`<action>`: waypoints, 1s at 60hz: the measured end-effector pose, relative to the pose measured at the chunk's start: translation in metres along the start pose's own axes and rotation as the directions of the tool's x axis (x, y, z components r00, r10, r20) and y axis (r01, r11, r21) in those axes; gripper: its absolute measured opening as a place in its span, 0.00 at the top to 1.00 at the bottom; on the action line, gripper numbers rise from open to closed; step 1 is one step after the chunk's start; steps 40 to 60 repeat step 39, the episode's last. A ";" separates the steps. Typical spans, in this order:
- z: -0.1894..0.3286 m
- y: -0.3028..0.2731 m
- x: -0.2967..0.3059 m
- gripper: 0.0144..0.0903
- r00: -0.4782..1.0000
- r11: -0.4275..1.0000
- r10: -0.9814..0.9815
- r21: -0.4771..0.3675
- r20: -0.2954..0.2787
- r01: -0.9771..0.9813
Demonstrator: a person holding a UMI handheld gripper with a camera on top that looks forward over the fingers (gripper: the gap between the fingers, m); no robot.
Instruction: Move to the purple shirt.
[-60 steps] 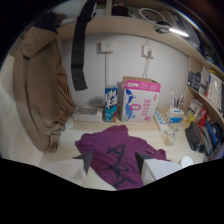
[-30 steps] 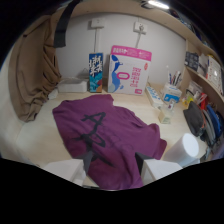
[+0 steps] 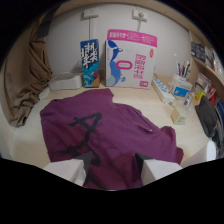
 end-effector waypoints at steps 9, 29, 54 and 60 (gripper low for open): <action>0.006 -0.001 0.000 0.05 1.000 1.000 0.003 -0.014 0.004 -0.003; 0.006 0.001 -0.001 0.04 1.000 1.000 0.007 -0.026 0.004 -0.007; 0.004 0.001 -0.001 0.04 1.000 1.000 0.007 -0.021 0.003 -0.007; 0.004 0.001 -0.001 0.04 1.000 1.000 0.007 -0.021 0.003 -0.007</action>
